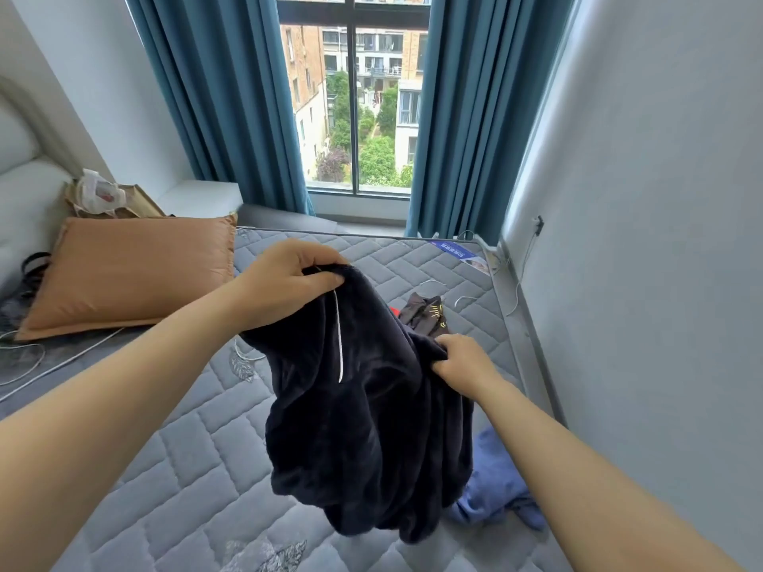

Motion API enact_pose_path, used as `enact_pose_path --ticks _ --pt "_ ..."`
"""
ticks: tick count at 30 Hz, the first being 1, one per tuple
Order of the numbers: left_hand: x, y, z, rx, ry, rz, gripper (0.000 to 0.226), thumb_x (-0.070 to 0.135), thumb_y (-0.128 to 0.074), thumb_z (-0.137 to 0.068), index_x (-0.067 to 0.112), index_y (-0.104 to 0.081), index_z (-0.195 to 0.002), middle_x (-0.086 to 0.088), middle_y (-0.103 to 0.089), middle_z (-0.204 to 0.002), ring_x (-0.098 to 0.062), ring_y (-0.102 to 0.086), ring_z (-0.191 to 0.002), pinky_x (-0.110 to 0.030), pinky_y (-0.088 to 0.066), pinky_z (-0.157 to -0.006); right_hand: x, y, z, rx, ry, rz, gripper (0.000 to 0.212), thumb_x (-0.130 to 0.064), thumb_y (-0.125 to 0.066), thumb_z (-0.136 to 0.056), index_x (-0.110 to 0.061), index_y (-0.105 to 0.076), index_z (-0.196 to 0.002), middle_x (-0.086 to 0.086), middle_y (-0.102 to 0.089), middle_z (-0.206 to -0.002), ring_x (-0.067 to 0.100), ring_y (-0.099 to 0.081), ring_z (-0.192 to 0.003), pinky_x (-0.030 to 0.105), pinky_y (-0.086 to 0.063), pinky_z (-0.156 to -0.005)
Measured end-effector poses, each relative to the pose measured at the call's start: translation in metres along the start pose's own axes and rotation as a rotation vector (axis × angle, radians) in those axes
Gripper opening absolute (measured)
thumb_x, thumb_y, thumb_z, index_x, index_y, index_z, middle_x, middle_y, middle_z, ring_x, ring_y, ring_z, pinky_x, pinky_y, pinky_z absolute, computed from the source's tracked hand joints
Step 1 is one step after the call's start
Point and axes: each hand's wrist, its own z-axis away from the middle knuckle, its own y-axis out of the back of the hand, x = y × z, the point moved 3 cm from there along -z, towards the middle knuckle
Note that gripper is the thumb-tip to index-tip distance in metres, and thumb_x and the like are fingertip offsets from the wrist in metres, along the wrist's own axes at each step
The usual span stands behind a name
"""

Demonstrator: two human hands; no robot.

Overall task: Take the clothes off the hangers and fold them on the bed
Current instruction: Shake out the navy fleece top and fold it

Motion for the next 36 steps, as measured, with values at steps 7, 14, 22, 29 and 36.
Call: enact_pose_path --ticks 7,14,22,29,36 --pt "-0.046 0.0 0.018 -0.033 0.234 -0.375 0.013 0.009 -0.06 -0.082 0.02 -0.066 -0.082 0.005 -0.065 -0.081 -0.015 -0.059 -0.078 -0.035 -0.05 -0.081 -0.015 0.035 0.007 0.121 -0.082 -0.446 0.018 -0.003 -0.057 -0.084 -0.006 -0.064 -0.068 0.002 -0.056 -0.066 0.018 -0.051 -0.07 0.03 -0.036 -0.06" --pt "-0.053 -0.032 0.032 0.022 0.228 -0.235 0.009 0.017 -0.068 -0.08 0.02 -0.065 -0.087 0.003 -0.066 -0.086 -0.013 -0.063 -0.076 -0.032 -0.053 -0.074 -0.062 0.074 0.0 0.075 -0.32 -0.957 0.016 -0.01 -0.06 -0.09 -0.004 -0.066 -0.103 0.016 -0.07 -0.1 0.03 -0.066 -0.091 0.041 -0.055 -0.084" --pt "-0.02 -0.07 0.04 0.0 0.152 0.06 0.021 0.038 -0.078 -0.073 0.023 -0.064 -0.075 0.01 -0.062 -0.068 0.001 -0.052 -0.055 -0.011 -0.04 -0.055 -0.105 0.102 0.007 0.144 -0.463 -1.516 0.009 0.008 -0.048 -0.093 0.001 -0.055 -0.091 0.014 -0.057 -0.077 0.019 -0.057 -0.059 0.028 -0.056 -0.05" --pt "-0.009 -0.106 0.031 0.04 0.203 0.097 0.051 0.063 -0.074 -0.061 0.026 -0.06 -0.094 0.009 -0.063 -0.093 -0.01 -0.062 -0.085 -0.033 -0.053 -0.076 -0.129 0.129 0.018 0.192 -0.39 -1.753 0.02 0.013 -0.039 -0.093 0.0 -0.052 -0.085 0.019 -0.054 -0.086 0.026 -0.057 -0.066 0.036 -0.056 -0.047" --pt "-0.004 -0.092 0.02 0.242 0.152 0.145 0.02 0.016 -0.056 -0.085 0.026 -0.054 -0.068 0.011 -0.052 -0.058 -0.005 -0.046 -0.052 -0.023 -0.037 -0.052 -0.122 0.147 0.025 0.196 -0.251 -1.731 0.012 0.007 -0.046 -0.095 -0.002 -0.054 -0.094 0.019 -0.056 -0.095 0.025 -0.06 -0.076 0.036 -0.061 -0.063"
